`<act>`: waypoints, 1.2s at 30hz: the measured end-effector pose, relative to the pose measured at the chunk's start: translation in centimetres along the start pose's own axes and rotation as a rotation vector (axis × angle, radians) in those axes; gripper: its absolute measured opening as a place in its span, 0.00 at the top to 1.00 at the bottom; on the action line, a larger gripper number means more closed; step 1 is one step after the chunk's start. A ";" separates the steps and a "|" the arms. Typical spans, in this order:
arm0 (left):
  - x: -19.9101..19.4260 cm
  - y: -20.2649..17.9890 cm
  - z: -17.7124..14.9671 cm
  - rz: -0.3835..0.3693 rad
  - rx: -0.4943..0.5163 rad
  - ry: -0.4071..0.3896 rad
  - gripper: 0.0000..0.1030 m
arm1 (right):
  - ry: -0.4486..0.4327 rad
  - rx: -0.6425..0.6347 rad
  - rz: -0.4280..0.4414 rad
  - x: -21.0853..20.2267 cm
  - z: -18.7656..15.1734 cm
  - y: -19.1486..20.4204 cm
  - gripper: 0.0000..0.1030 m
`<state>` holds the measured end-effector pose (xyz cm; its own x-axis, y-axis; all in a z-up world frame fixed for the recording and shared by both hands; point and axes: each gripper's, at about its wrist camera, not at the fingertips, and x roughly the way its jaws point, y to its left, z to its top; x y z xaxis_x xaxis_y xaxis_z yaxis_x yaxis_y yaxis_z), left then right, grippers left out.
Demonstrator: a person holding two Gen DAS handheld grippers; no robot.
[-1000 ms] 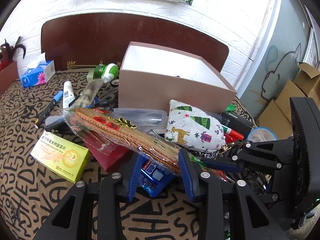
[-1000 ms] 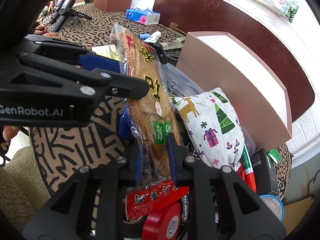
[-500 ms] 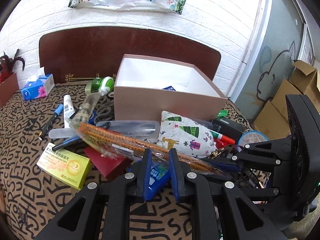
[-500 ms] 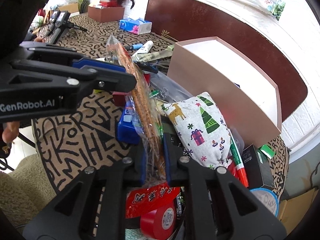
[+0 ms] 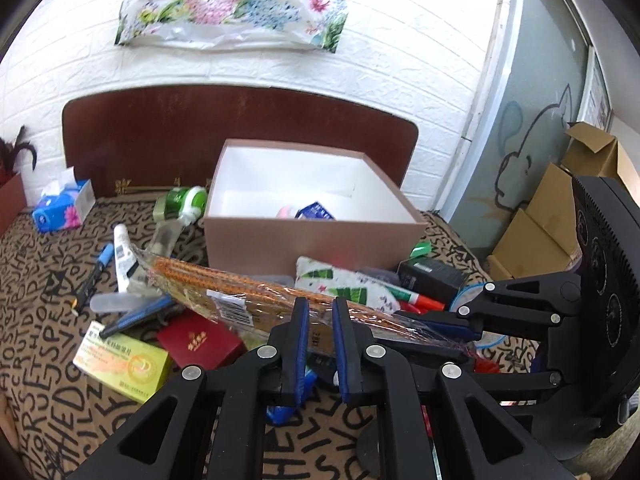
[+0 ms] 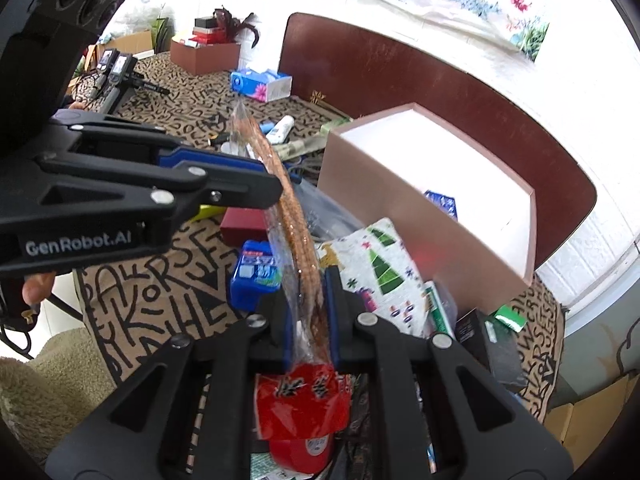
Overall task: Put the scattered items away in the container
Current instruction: 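Lift the insole package with both grippers and carry it over the box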
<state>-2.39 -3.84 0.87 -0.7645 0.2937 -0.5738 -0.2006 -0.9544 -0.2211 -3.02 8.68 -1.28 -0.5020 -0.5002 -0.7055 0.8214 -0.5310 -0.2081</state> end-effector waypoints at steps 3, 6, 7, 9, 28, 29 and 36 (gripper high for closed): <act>-0.1 -0.4 0.7 -0.005 0.014 -0.013 0.89 | -0.017 0.007 -0.007 -0.6 0.5 -0.4 0.86; 0.0 -0.7 1.3 -0.009 0.021 -0.019 0.89 | -0.030 0.016 -0.014 -1.0 0.9 -1.0 0.87; 0.0 -0.8 1.4 -0.011 0.023 -0.020 0.89 | -0.034 0.020 -0.016 -1.1 1.0 -1.2 0.87; 0.2 -1.1 1.7 -0.019 0.027 -0.023 0.89 | -0.042 0.027 -0.024 -1.4 1.2 -1.7 0.87; 2.5 -4.0 7.7 -0.055 0.101 -0.063 0.89 | -0.106 0.051 -0.115 -3.4 4.3 -6.3 0.88; 2.7 -4.1 8.1 -0.056 0.103 -0.066 0.89 | -0.108 0.049 -0.121 -3.4 4.5 -6.5 0.88; 4.7 -3.9 10.8 -0.051 0.116 -0.076 0.89 | -0.116 0.066 -0.134 -2.7 6.2 -9.3 0.88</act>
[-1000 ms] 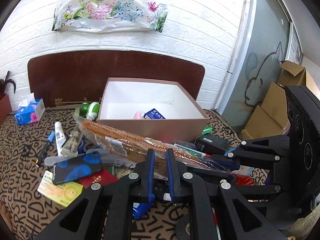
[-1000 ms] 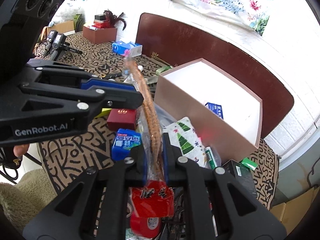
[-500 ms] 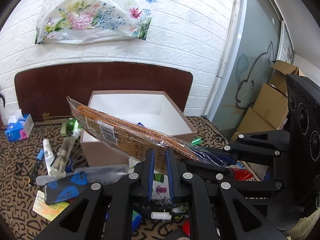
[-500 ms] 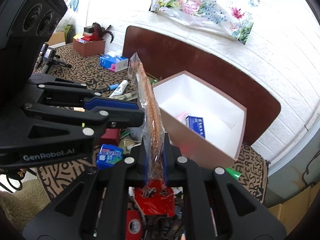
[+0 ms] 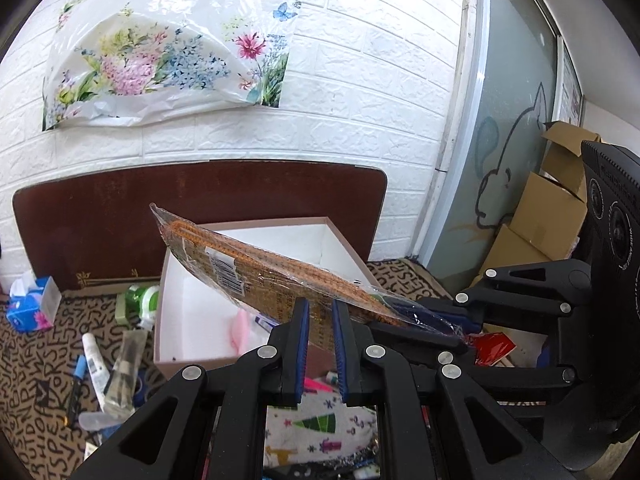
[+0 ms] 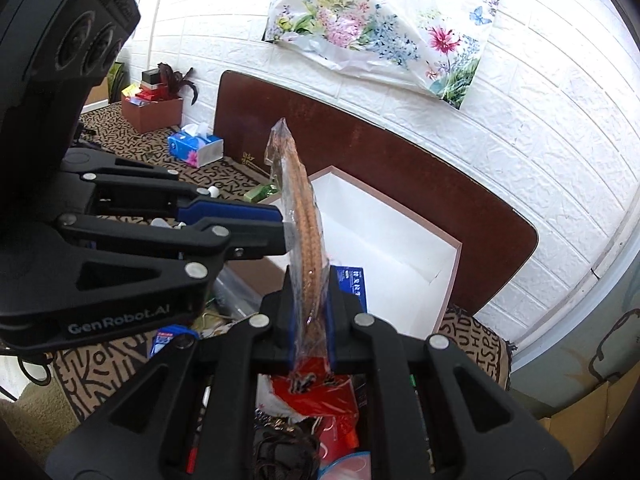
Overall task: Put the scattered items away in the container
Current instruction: 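Lift the insole package with both grippers and carry it over the box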
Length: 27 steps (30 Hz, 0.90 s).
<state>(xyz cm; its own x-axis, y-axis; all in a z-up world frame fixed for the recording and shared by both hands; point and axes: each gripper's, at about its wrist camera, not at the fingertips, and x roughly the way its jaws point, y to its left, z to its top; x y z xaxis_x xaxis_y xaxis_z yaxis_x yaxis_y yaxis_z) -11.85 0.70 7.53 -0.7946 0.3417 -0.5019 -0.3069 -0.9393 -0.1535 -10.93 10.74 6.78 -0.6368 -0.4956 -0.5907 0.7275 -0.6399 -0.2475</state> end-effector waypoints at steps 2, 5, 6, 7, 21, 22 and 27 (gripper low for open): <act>0.9 0.3 0.7 -0.001 0.001 0.003 0.89 | 0.004 0.007 -0.005 0.8 0.6 -0.9 0.88; 2.8 0.9 1.8 0.003 0.004 0.009 0.90 | 0.014 0.025 -0.015 2.1 1.3 -2.0 0.88; 3.4 1.2 2.2 0.001 0.000 0.013 0.90 | 0.018 0.031 -0.014 2.7 1.6 -2.4 0.88; 4.0 1.5 2.4 -0.002 -0.006 0.017 0.90 | 0.023 0.037 -0.014 3.3 1.8 -2.8 0.88; 14.4 6.2 2.8 -0.026 -0.106 0.135 0.90 | 0.160 0.140 0.023 14.0 2.3 -8.3 0.88; 14.9 6.4 2.7 -0.029 -0.114 0.143 0.90 | 0.172 0.150 0.025 14.8 2.2 -8.6 0.88; 16.9 7.0 2.3 -0.033 -0.130 0.165 0.90 | 0.216 0.185 0.019 17.4 1.6 -9.8 0.88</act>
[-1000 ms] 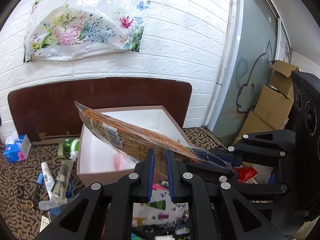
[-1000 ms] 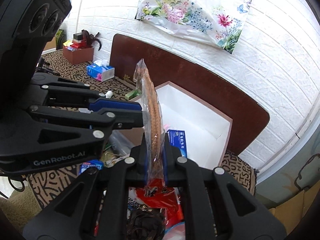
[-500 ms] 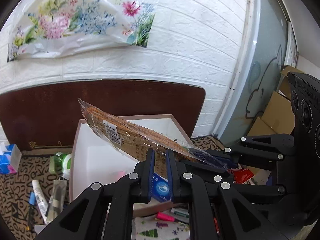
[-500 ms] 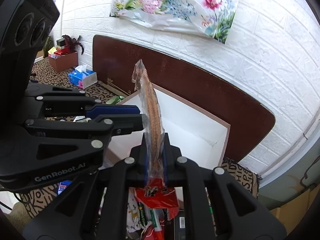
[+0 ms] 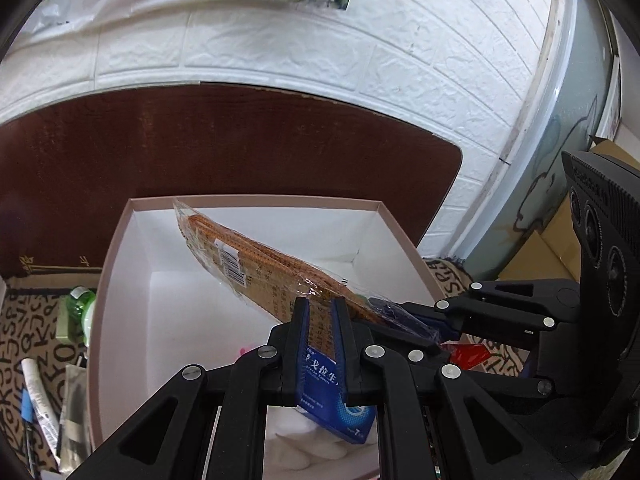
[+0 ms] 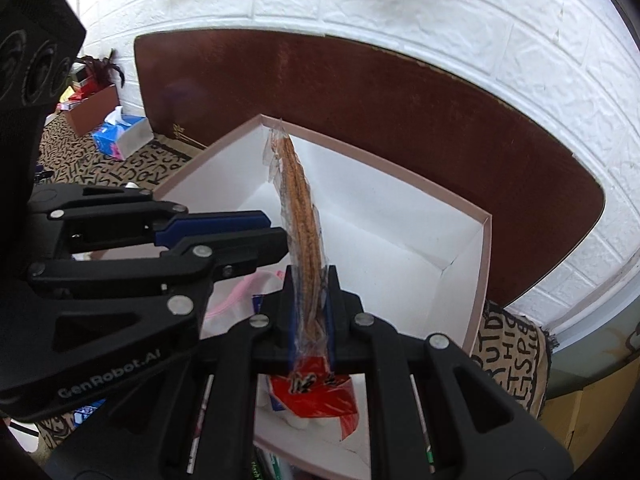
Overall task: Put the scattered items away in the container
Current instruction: 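Lift the insole package with both grippers and carry it over the box, then open both grippers to drop the insole package into the box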
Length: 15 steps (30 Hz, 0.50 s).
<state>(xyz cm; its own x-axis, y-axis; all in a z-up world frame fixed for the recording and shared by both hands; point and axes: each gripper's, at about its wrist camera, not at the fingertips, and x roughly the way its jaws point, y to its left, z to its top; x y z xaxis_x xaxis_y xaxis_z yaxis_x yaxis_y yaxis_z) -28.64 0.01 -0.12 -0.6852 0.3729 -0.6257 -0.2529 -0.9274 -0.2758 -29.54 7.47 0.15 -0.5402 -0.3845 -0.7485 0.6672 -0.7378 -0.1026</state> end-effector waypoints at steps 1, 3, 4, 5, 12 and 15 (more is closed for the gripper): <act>0.3 0.1 -0.1 -0.002 -0.001 0.005 0.90 | 0.007 0.003 -0.003 0.4 0.0 -0.2 0.88; 1.0 0.2 -0.3 -0.004 -0.005 0.016 0.90 | 0.018 0.009 -0.003 1.0 -0.2 -0.4 0.88; 1.3 0.3 -0.4 -0.005 -0.007 0.021 0.90 | 0.022 0.011 -0.003 1.3 -0.3 -0.5 0.88; 1.6 0.3 -0.5 -0.006 -0.011 0.026 0.90 | 0.026 0.012 -0.005 1.5 -0.4 -0.6 0.88; 2.9 0.6 -0.9 -0.008 -0.025 0.050 0.90 | 0.047 0.023 -0.006 2.7 -0.9 -1.1 0.87; 3.2 0.7 -0.9 -0.005 -0.030 0.053 0.90 | 0.051 0.028 -0.010 2.9 -1.1 -1.4 0.87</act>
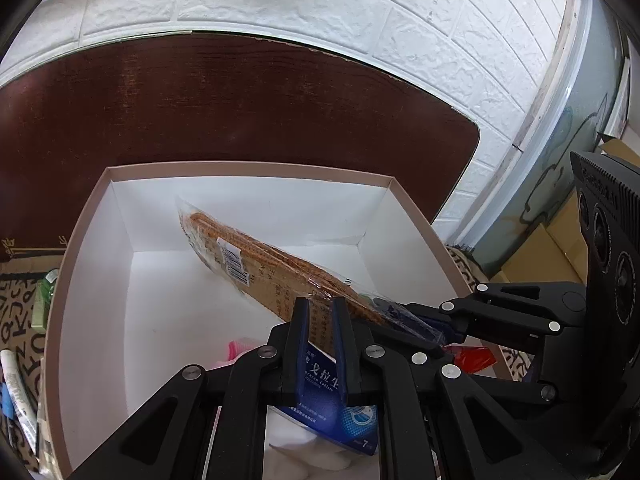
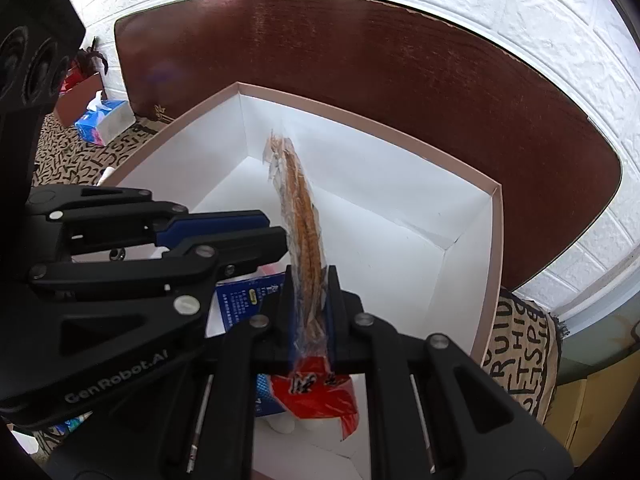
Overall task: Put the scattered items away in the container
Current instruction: 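Open both grippers to drop the insole package into the box, then move both tools back to the Christmas-tree cloth pouch on the pile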
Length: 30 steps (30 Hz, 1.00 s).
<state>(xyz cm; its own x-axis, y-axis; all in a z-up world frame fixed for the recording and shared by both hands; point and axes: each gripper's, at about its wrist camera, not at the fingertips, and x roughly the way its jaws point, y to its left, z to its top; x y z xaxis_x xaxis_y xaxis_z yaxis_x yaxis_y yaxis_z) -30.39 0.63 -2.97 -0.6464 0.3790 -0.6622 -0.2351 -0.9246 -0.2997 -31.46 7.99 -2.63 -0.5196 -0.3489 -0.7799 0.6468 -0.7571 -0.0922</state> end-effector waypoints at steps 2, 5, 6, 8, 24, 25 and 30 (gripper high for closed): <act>0.2 -0.1 0.1 0.006 -0.002 -0.001 0.90 | 0.001 0.003 -0.003 0.2 0.0 -0.1 0.87; 0.5 -0.1 0.1 0.015 -0.001 0.001 0.90 | 0.005 0.003 -0.013 0.3 0.0 -0.1 0.86; 0.5 -0.2 0.1 0.017 -0.001 0.002 0.90 | 0.005 0.004 -0.018 0.4 -0.1 0.0 0.86; 0.7 -0.2 0.1 0.017 -0.002 0.003 0.90 | 0.005 0.008 -0.022 0.5 -0.1 0.0 0.82; -2.8 -0.6 -0.3 0.068 0.002 -0.089 0.40 | -0.071 0.068 -0.057 -2.2 -0.6 0.3 0.39; -3.4 -0.8 -0.3 0.077 0.011 -0.103 0.36 | -0.077 0.072 -0.051 -2.6 -0.6 0.4 0.39; -6.8 -1.9 -1.1 0.106 0.039 -0.170 0.25 | -0.128 0.072 -0.056 -5.1 -1.1 1.8 0.26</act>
<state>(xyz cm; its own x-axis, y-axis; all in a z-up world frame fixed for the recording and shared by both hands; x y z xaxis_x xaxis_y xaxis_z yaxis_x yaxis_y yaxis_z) -24.75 -0.14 1.33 -0.7815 0.2706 -0.5621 -0.1850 -0.9610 -0.2053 -27.07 9.03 0.51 -0.6232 -0.3692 -0.6894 0.5758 -0.8132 -0.0850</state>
